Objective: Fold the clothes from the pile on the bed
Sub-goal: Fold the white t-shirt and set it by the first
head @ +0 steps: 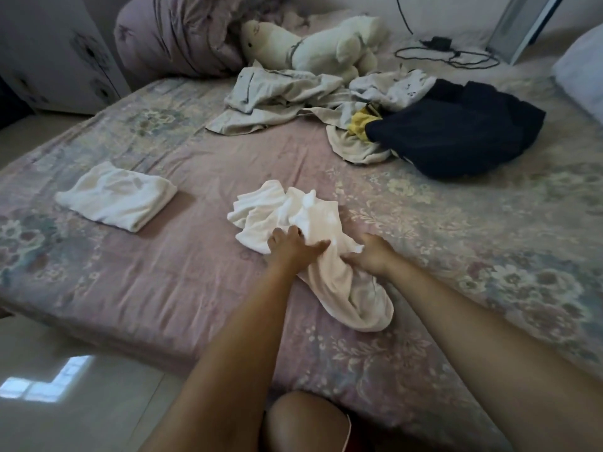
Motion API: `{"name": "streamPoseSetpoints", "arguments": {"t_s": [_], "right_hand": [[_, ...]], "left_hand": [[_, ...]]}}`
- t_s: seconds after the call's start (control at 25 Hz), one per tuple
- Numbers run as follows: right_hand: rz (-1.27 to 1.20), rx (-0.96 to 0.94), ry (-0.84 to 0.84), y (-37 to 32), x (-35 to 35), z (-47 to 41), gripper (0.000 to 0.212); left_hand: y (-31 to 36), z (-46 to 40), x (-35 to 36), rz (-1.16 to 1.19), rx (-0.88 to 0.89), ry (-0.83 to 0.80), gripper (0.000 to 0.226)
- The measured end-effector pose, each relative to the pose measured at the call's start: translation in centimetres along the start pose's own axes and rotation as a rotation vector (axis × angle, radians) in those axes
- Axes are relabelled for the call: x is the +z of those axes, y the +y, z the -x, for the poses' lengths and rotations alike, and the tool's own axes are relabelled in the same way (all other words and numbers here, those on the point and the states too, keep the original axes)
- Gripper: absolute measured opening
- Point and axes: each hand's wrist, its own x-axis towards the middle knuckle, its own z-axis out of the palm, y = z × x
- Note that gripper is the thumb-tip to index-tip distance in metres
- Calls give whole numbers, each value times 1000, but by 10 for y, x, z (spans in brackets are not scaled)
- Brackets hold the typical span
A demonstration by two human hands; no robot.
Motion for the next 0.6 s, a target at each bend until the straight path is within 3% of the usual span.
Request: {"name": "streamPoseSetpoints", "arguments": {"t_s": [0.08,0.16,0.32,0.44,0.52,0.6], "right_hand": [[-122,16,-32,-10,5,-1,28],[-186,43,34,-11,2,-1,23],[-406,235,531,17,-47,-5,11],[-448,413,752,54,-92,9,29],[-359,452,723,78,-101,22,32],[-188,415,549,92,-91,35,32]], "left_hand": [[-2,-2,3,-44,65,107,57],[-2,3,0,-66,140,237,39],[-3,7,-39,500,29,423,34],[-20,4,-76,626,-53,575,27],[-35,11,-79,676,-96,558,25],[-57,25,-62,491,-179,319,49]]}}
